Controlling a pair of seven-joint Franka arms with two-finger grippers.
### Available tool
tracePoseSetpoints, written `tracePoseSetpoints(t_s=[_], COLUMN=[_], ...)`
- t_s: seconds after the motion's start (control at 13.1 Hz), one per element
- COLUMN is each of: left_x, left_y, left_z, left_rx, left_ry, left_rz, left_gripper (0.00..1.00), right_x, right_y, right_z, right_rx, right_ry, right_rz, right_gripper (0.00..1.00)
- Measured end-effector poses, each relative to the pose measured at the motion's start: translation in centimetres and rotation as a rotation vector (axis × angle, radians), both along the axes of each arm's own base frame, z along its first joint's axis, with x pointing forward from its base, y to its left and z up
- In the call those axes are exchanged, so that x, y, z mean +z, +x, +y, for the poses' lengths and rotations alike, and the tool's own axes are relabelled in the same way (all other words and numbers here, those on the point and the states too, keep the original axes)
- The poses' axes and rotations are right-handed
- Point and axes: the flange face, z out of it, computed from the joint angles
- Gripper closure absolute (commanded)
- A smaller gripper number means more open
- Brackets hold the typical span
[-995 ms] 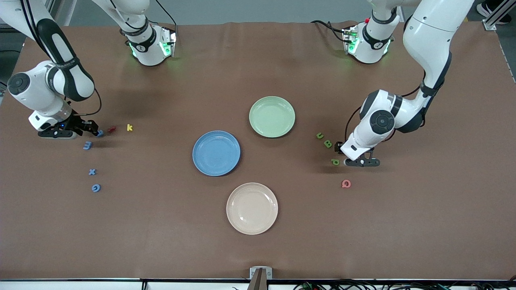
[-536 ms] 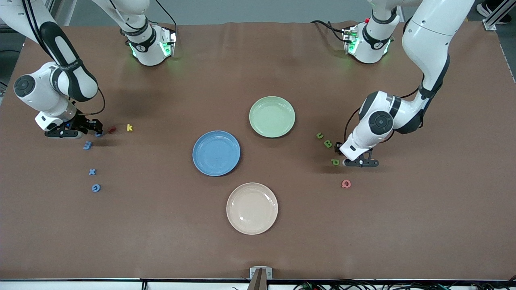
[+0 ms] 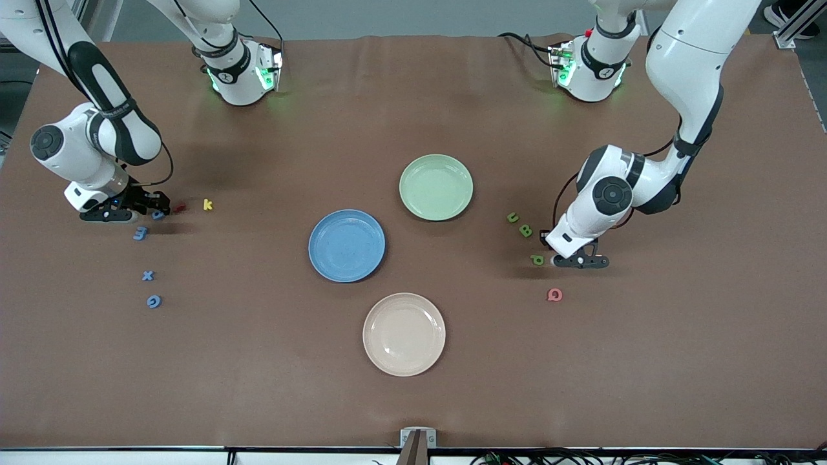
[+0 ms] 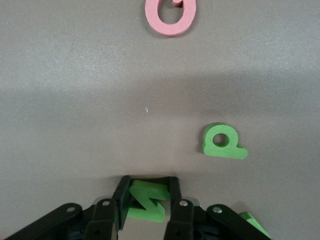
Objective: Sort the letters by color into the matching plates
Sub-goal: 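Carry the blue a and green Z to matching plates with both grippers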
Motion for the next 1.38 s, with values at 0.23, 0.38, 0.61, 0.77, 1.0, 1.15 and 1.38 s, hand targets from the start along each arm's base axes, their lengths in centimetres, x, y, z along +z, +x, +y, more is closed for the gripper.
tracePoseSetpoints(t_s=[0.23,0.38,0.61,0.77,1.0,1.15,1.38], left_x=[0.2,1.4,5.5,7.8,8.9,9.4,9.5], left_y=[0.1,0.3,-0.5,-2.1,-4.7,-6.8,-10.3], left_z=[0.0,-0.1,-2.3,-5.4,-10.5,-14.0,-18.6], left_rx=[0.0,0.017,0.029,0.043,0.07,0.095,0.117], left_ry=[0.0,0.016,0.055,0.069,0.059,0.044,0.026], left_rz=[-0.004,0.004,0.023,0.026,0.022,0.021,0.035], left_gripper=[0.74,0.74,0.74,0.74,0.74,0.74,0.74], right_x=[-0.2,0.2,0.1,1.0,6.1,9.6,11.9], right_y=[0.2,0.3,0.5,1.7,6.1,8.4,9.0], right_z=[0.1,0.1,0.4,1.6,8.5,16.2,30.1], right_rx=[0.004,0.004,0.007,-0.006,-0.079,-0.148,-0.285], right_ry=[-0.004,-0.006,0.0,0.01,0.015,0.002,-0.005], right_rz=[-0.01,-0.016,-0.005,0.019,0.067,0.059,0.009], right_gripper=[0.84,0.98,1.0,1.0,1.0,1.0,1.0])
